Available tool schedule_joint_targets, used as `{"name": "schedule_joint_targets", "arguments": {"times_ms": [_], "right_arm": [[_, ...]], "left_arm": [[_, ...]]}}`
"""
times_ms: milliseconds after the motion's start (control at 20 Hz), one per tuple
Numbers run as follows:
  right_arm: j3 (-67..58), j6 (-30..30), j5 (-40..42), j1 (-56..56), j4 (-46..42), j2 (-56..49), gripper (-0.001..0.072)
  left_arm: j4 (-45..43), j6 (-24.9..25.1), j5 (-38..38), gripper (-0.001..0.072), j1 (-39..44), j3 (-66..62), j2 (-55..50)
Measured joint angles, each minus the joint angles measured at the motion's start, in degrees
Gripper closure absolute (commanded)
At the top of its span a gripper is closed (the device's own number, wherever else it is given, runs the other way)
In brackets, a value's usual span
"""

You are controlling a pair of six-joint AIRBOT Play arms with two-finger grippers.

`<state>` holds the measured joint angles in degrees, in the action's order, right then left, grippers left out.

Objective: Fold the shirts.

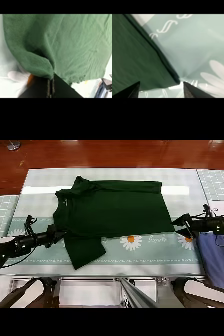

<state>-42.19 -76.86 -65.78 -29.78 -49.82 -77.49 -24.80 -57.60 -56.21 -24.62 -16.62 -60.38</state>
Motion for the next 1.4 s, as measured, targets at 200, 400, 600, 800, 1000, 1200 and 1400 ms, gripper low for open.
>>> {"name": "schedule_joint_targets", "arguments": {"times_ms": [200,400,600,800,1000,1200,1400], "right_arm": [[-0.81,-1.44,2.51,5.95,-0.26,-0.72,0.0185],[-4.28,-4.59,6.78,11.72,-1.11,-2.78,0.0694],[-10.82,-6.01,5.44,16.35,-0.48,-3.82,0.0695],[-27.23,-6.6,0.72,18.78,-0.42,0.48,0.0696],[-47.98,-8.44,-3.76,19.47,-6.82,9.09,0.0695],[-58.49,-11.72,-7.96,19.67,-16.72,21.24,0.0695],[-61.46,-13.18,-11.43,19.67,-20.59,32.74,0.0695]], "left_arm": [[0.26,0.7,0.55,0.0684,0.0,-0.33,0.0],[0.37,2.03,0.72,0.0684,0.0,-2.54,0.0],[0.68,2.6,0.42,0.0684,-0.17,-7.63,0.13],[8.22,2.69,-0.81,0.0684,-0.66,-23.21,0.81],[11.43,0.72,-4.61,0.0687,-0.72,-46.4,1.38],[5.95,-3.3,-10.71,0.0687,-1.97,-69.83,3.19],[-14.78,-13.05,-14.49,0.0687,-4.24,-84.46,9.05]]}}
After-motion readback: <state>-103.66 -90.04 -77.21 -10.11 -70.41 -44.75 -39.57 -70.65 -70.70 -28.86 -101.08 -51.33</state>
